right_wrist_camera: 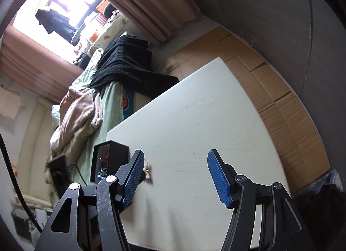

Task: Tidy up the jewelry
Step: 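Grasp the white butterfly pendant on the table with the left tool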

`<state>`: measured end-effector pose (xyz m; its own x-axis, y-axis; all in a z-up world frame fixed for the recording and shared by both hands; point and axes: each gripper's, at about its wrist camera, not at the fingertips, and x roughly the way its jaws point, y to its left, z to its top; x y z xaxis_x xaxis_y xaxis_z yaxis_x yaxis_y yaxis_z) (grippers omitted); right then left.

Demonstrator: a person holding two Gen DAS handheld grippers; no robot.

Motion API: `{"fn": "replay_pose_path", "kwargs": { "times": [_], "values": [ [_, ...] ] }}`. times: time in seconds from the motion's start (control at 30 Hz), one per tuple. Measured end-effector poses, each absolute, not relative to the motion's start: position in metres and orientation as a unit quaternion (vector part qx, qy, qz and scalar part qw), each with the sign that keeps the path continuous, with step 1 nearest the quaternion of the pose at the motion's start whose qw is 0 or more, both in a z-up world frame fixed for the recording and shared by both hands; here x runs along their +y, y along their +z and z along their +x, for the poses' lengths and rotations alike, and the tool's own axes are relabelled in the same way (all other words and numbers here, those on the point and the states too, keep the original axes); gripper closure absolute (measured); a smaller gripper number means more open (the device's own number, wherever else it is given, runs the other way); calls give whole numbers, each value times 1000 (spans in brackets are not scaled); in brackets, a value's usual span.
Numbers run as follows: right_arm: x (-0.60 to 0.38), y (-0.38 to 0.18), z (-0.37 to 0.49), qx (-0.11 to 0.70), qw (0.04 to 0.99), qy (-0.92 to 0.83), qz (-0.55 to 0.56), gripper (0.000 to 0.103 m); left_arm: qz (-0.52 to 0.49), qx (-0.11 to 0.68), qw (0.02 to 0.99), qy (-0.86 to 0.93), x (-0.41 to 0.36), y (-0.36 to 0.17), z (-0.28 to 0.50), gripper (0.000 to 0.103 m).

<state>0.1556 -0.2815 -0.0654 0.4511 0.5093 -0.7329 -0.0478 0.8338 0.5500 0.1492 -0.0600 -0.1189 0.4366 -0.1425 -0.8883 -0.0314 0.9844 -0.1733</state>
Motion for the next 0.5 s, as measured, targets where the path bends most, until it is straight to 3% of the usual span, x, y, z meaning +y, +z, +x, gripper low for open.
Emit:
{"fn": "replay_pose_path", "kwargs": {
  "times": [0.33,0.37,0.43,0.5],
  "values": [
    [-300,-65,158,495,819,153,249,41,-57,529,847,17,-59,-135,159,55],
    [-298,-65,158,495,819,153,247,41,-53,527,848,19,-60,-135,159,58],
    [-295,-65,158,498,819,153,240,41,-53,525,849,20,-59,-135,159,76],
    [-288,-67,159,502,820,155,228,41,-77,526,847,8,-51,-134,158,77]
  ]
}}
